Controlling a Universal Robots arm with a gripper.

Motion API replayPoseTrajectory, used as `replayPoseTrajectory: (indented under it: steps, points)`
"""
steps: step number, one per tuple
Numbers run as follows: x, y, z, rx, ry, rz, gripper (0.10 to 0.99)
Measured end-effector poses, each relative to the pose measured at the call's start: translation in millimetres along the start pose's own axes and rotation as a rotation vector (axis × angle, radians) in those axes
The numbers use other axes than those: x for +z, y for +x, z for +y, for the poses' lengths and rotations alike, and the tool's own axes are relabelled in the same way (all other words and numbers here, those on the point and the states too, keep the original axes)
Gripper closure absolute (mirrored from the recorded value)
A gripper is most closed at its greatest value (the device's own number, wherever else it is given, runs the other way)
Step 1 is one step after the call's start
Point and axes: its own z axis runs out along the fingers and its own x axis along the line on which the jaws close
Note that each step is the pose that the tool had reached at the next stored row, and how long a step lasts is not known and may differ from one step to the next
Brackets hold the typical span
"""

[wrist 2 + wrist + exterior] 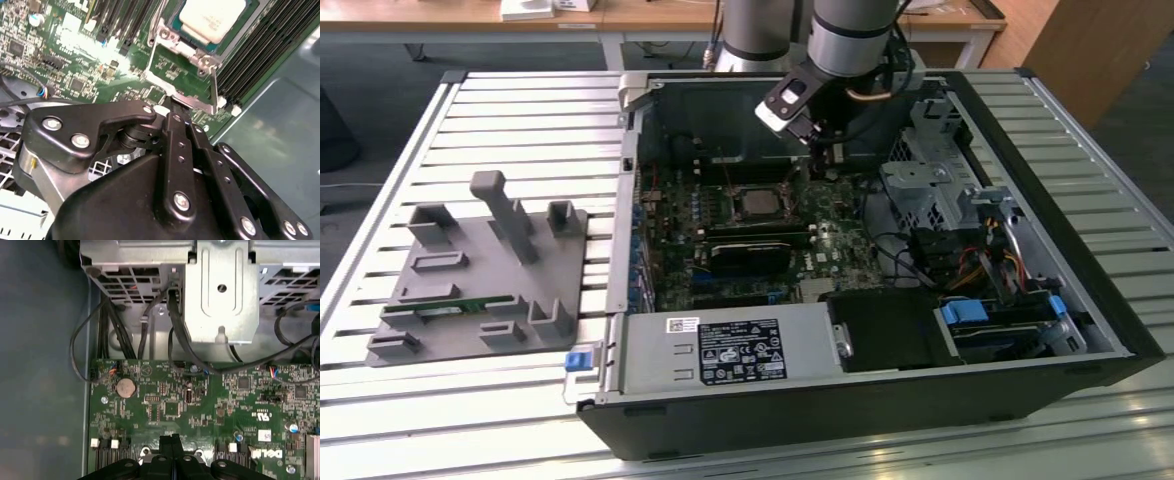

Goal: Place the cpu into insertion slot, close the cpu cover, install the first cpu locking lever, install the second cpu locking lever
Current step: 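Close the cpu cover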

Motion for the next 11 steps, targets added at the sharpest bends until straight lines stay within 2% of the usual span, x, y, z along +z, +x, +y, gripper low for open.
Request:
replayPoseTrajectory:
  steps: [11]
  points:
    - [1.3,0.0,-22.2,-0.005,0.0,-0.0002,0.98]
